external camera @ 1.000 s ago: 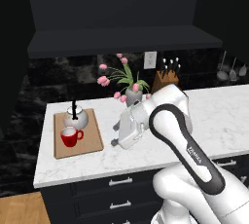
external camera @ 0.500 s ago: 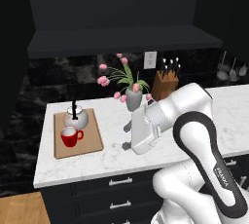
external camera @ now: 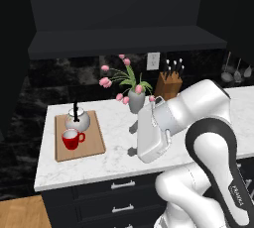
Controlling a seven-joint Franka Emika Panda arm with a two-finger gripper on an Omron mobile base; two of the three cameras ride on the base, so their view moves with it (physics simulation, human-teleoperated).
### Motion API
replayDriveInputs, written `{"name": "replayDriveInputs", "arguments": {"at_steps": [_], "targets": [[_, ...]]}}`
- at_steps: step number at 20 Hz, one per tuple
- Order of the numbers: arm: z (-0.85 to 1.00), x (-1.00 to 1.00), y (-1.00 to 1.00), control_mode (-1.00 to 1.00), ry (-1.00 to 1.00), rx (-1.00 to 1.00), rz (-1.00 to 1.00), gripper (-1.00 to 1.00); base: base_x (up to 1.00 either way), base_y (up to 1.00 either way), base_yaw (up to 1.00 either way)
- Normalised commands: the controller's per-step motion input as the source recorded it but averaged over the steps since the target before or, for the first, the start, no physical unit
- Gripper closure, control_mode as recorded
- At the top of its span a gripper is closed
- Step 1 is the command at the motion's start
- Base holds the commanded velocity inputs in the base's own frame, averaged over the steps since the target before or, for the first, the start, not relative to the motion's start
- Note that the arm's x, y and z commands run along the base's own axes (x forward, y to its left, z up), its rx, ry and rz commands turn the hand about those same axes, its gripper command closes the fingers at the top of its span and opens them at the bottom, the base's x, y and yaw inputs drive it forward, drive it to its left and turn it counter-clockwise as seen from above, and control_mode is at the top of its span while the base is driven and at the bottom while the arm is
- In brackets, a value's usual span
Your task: Pick the kettle from the counter and place it on the tray. Then pick the mug from the cabinet and place it on the tray. Then close the cabinet doors.
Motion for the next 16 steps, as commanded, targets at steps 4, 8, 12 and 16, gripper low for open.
{"name": "replayDriveInputs", "arguments": {"at_steps": [4,8,12,16], "targets": [[0.19,-0.21,-0.01,-1.00,-0.31,-0.11,0.05,-1.00,0.00,0.00,0.00],[0.19,-0.24,0.00,-1.00,-0.33,-0.10,0.03,-1.00,0.00,0.00,0.00],[0.18,-0.29,0.00,-1.00,-0.30,-0.07,0.04,-1.00,0.00,0.00,0.00],[0.23,-0.29,0.00,-1.00,-0.34,-0.11,0.07,-1.00,0.00,0.00,0.00]]}}
